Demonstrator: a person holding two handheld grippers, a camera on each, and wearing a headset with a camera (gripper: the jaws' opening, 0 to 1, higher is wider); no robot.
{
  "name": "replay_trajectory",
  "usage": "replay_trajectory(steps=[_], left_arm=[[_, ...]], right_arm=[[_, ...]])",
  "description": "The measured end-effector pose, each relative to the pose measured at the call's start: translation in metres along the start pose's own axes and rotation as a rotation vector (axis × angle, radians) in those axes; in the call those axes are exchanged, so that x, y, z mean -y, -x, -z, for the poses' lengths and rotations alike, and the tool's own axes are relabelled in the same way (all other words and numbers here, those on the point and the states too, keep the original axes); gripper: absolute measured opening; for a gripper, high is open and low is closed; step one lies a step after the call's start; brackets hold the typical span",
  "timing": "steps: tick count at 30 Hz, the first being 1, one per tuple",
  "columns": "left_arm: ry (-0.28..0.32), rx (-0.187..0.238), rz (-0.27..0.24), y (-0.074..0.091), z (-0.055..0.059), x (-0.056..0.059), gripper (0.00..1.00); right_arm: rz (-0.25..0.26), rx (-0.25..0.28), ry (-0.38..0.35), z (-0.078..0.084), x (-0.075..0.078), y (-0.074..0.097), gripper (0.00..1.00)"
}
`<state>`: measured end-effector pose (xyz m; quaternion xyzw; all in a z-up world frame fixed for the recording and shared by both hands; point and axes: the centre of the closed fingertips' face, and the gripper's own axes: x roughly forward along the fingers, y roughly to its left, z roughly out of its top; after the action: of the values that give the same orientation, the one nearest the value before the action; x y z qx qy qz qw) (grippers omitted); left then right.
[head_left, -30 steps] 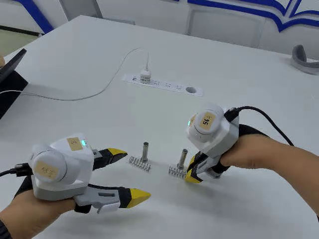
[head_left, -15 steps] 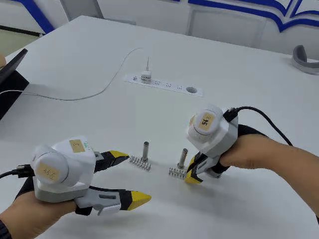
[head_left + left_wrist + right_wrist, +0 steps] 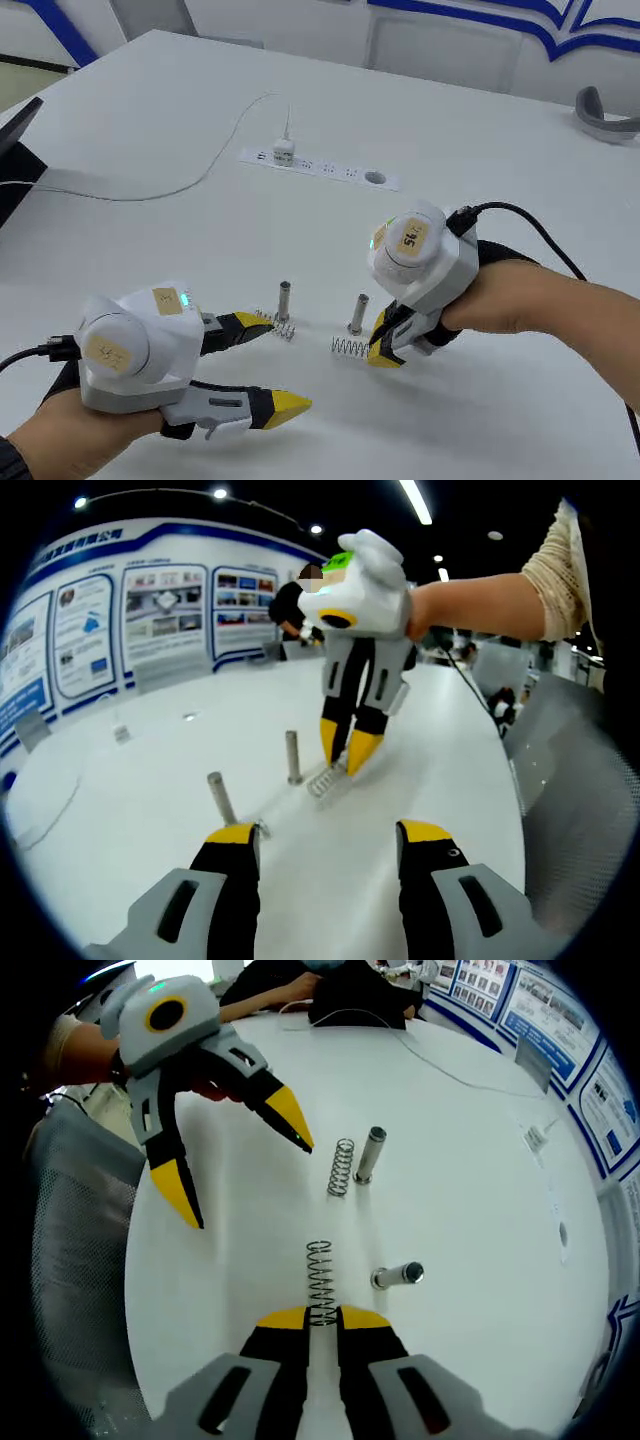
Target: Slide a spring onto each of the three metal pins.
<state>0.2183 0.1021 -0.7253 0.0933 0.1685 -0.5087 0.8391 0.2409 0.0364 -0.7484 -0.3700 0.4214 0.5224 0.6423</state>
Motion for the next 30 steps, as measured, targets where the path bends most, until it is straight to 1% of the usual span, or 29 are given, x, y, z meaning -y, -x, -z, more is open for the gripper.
replay_trajectory(steps=[9,19,25,30], left_arm=[[-0.031,0.012,0.020,-0.007,-0.009,0.004,0.49],[-0.061,0.038,0.050,-0.014,-0.020,0.010,0.37],[-0.084,0.045,0.058,-0.015,-0.021,0.011,0.28],[-0.100,0.046,0.061,-0.015,-0.020,0.012,0.23]], right_arm=[[-0.016,0.007,0.057,-0.010,-0.014,0.011,0.12],[-0.028,0.020,0.122,-0.028,-0.025,0.017,0.12],[-0.036,0.016,0.144,-0.031,-0.028,0.016,0.12],[-0.045,0.012,0.161,-0.031,-0.030,0.015,0.12]])
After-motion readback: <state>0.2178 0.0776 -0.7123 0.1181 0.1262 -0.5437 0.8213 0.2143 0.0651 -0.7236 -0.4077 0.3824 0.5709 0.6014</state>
